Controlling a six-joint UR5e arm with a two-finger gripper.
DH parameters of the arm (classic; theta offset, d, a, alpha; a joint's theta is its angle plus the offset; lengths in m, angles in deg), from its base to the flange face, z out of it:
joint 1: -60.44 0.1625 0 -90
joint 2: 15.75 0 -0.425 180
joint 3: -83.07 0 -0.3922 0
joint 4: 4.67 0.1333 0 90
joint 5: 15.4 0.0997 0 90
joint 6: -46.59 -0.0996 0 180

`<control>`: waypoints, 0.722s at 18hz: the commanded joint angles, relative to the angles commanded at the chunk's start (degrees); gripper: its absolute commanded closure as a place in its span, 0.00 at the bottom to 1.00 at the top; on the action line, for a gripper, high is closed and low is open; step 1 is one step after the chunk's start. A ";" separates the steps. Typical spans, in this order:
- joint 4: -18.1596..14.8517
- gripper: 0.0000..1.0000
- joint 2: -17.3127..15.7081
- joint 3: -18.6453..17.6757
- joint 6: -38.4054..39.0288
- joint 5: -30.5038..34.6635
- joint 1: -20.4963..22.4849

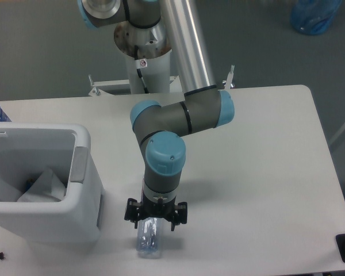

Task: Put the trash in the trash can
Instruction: 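Lower the gripper onto the bottle's cap end and close on it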

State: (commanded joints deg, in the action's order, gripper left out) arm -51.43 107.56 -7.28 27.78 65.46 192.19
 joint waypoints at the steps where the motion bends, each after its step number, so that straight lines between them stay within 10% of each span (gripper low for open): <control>1: 0.00 0.00 -0.09 -0.09 0.09 0.18 0.00; 13: -0.26 0.00 -1.14 -3.69 -1.14 3.87 -0.88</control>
State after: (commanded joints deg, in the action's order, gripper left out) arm -51.69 106.42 -10.98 26.64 69.33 191.31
